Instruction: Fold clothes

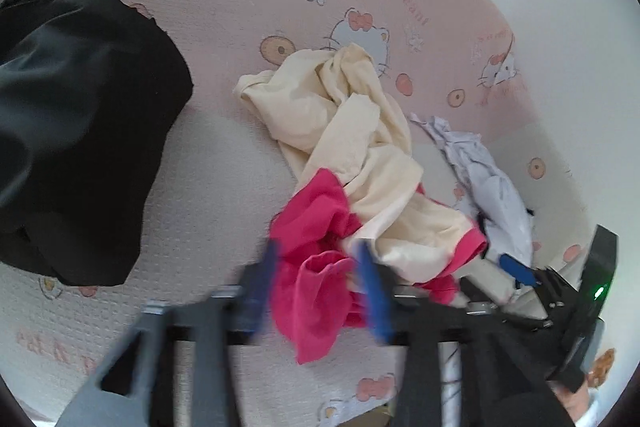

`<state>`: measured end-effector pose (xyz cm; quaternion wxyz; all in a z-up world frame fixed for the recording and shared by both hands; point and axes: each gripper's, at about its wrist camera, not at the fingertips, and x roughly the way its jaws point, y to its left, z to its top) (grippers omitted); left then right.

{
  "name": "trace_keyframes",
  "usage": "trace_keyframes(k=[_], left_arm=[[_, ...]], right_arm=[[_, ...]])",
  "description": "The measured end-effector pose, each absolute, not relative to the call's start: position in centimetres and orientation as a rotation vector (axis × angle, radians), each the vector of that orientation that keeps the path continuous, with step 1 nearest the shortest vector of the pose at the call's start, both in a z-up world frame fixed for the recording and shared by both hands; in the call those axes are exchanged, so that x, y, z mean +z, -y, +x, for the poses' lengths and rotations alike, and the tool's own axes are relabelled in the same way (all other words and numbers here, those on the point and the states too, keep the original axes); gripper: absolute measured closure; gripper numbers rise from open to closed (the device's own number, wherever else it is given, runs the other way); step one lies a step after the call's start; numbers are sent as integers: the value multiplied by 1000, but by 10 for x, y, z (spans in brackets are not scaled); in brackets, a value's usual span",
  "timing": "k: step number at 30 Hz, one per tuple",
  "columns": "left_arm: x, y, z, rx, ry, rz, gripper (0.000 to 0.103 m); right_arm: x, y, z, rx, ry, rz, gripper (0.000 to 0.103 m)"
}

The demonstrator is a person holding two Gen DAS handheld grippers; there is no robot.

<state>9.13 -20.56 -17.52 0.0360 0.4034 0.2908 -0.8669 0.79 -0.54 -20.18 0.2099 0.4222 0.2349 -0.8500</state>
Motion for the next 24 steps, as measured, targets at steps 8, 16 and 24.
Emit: trace_keyframes(k=[8, 16, 24], left_arm=[[-185, 195, 64, -2664, -1080, 1376, 30], [-204, 175, 37, -2601, -1396, 1438, 30], [-227, 167, 19, -2496, -1424, 1551, 30]], right_arm=[[-202, 20, 3, -2228, -716, 1052, 27], [-226, 16, 7, -2235, -762, 1047, 27], [-235, 26, 26, -2252, -1072, 804, 27]])
